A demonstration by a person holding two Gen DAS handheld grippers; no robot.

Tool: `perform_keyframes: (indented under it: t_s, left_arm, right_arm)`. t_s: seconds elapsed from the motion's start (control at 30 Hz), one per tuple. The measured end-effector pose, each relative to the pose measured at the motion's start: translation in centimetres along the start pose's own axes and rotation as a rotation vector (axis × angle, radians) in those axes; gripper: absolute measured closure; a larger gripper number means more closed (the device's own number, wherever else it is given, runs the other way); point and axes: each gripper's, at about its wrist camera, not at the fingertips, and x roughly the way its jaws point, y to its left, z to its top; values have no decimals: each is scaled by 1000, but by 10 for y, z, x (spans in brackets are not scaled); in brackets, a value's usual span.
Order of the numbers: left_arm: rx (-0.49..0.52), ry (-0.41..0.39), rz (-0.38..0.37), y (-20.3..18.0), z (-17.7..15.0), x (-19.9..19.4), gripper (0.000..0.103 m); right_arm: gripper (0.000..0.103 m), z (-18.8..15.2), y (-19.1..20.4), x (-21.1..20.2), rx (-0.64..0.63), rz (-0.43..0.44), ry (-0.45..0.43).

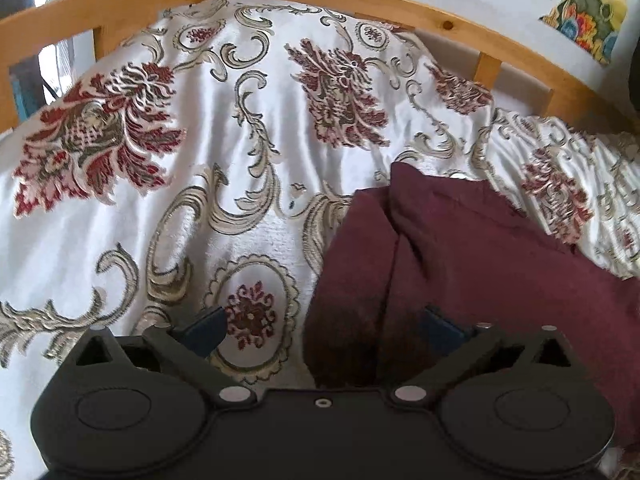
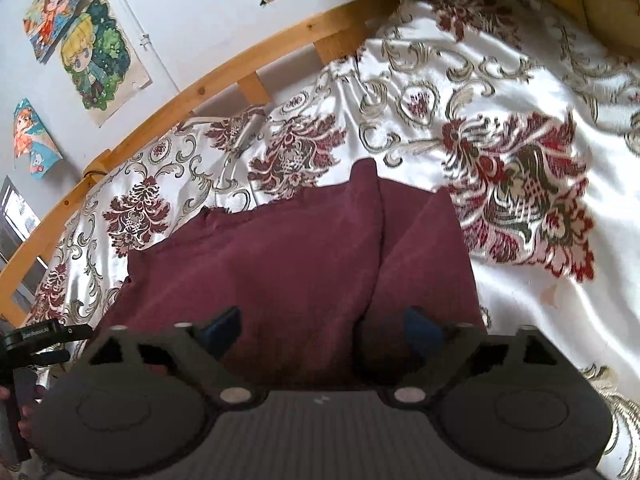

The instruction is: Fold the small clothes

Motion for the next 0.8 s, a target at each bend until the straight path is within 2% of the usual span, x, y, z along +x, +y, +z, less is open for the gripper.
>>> perform_keyframes:
  t_s: [0.1, 0.2, 0.37, 0.5, 0.57, 0.8]
  left_arm:
    - [10, -7, -38, -1, -2, 0, 1]
    - [52, -18, -65, -5, -4, 3, 1]
    - [97, -25, -66, -9, 0, 11, 1]
    - [129, -2, -31, -6, 2, 21, 1]
    - [122, 14, -17, 0, 1, 27, 1]
    - [120, 23, -43, 9, -3, 32, 1]
  right_arm:
    - [0, -1, 5, -1, -42, -15, -11]
    - [0, -3, 12, 0, -94, -39, -21]
    - [0, -5, 13, 6, -114, -69, -16]
    - [0, -8, 12, 11, -143, -102, -21]
    - [0, -10, 19, 12, -191, -133, -40]
    - [0, -16, 54, 17, -326, -256, -117]
